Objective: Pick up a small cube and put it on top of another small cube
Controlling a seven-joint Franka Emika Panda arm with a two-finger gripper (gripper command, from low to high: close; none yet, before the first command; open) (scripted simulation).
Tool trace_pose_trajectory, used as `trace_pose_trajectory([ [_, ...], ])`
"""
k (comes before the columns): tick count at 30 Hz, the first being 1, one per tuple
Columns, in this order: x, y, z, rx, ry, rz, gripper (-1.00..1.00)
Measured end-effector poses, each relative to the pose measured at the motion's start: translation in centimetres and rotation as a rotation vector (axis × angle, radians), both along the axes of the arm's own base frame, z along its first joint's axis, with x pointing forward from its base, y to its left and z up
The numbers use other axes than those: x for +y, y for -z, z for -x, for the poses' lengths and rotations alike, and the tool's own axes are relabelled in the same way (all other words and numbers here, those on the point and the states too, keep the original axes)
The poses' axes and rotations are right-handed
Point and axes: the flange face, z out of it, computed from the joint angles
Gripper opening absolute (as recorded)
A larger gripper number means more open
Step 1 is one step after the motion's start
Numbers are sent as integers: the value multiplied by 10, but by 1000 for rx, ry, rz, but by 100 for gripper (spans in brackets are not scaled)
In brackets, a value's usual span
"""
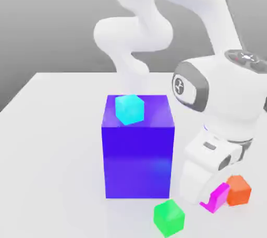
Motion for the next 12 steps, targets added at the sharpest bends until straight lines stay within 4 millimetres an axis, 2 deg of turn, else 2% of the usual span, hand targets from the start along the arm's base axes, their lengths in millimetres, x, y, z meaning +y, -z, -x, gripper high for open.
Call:
trace_pose_trajectory([
  [4,-43,-9,10,0,-31,-32,-100],
  [6,-49,6,11,-1,-37,-38,-100],
  [9,-52,43,11,-1,-37,-39,-100],
  [10,-52,50,12,-1,-37,-39,100],
  [12,-52,50,12,-1,-37,-39,100],
])
